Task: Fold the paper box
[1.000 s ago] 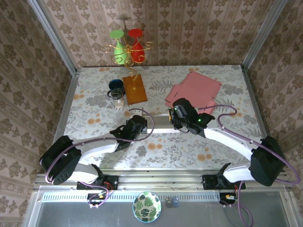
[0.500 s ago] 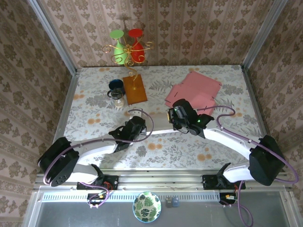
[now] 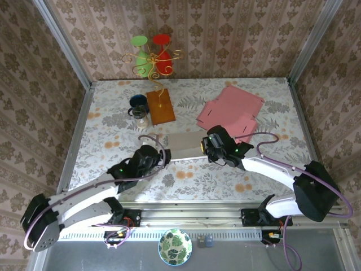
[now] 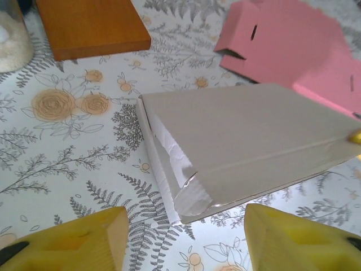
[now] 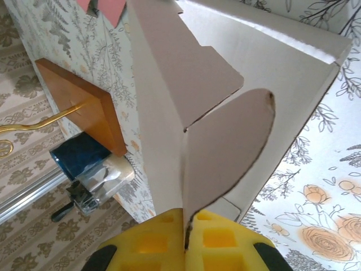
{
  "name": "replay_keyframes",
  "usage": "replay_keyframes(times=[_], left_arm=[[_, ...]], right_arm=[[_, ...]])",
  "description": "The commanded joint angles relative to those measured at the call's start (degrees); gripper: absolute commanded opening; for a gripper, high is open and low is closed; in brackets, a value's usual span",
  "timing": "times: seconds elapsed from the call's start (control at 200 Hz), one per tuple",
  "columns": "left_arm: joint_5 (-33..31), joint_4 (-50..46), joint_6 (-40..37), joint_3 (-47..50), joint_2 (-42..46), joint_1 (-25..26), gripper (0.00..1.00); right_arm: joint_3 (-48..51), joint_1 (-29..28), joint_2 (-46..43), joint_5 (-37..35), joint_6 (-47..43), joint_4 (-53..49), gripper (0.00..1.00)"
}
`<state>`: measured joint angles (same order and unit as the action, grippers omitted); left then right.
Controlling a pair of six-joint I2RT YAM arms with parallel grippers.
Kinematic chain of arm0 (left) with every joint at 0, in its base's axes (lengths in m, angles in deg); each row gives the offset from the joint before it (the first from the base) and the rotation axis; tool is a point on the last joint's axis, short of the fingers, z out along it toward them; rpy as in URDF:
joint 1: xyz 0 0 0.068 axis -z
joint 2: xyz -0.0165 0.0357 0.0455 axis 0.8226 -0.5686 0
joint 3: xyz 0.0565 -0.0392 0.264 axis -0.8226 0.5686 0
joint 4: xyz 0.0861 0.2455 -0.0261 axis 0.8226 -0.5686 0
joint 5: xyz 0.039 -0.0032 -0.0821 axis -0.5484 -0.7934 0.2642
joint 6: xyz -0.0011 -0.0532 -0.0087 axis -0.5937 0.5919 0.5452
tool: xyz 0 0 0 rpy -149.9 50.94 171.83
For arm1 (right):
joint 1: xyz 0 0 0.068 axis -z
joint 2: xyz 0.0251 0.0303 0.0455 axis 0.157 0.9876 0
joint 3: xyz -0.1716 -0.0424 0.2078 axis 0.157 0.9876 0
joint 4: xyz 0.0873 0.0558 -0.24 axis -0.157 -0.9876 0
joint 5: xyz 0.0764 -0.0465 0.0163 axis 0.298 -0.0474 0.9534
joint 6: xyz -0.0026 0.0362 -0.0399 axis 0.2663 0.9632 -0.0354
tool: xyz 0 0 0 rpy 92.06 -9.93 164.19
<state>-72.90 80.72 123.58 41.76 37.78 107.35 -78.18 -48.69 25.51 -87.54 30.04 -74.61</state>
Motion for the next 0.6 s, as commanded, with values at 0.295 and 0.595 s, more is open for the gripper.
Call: replay_keyframes(times=[0.295,0.595], left_arm=[[28.0,-3.2,12.1,-7.5,-12.0,-20.2,0.64],[33.5,4.5,10.6,-11.4,-26.6,-21.9,0.65]], right_arm=[[2.4,-0.2,0.6,0.7,-1.7,0.1,0.0],[2.8,-0.2,1.0,0.8,-1.8,0.5,0.0]])
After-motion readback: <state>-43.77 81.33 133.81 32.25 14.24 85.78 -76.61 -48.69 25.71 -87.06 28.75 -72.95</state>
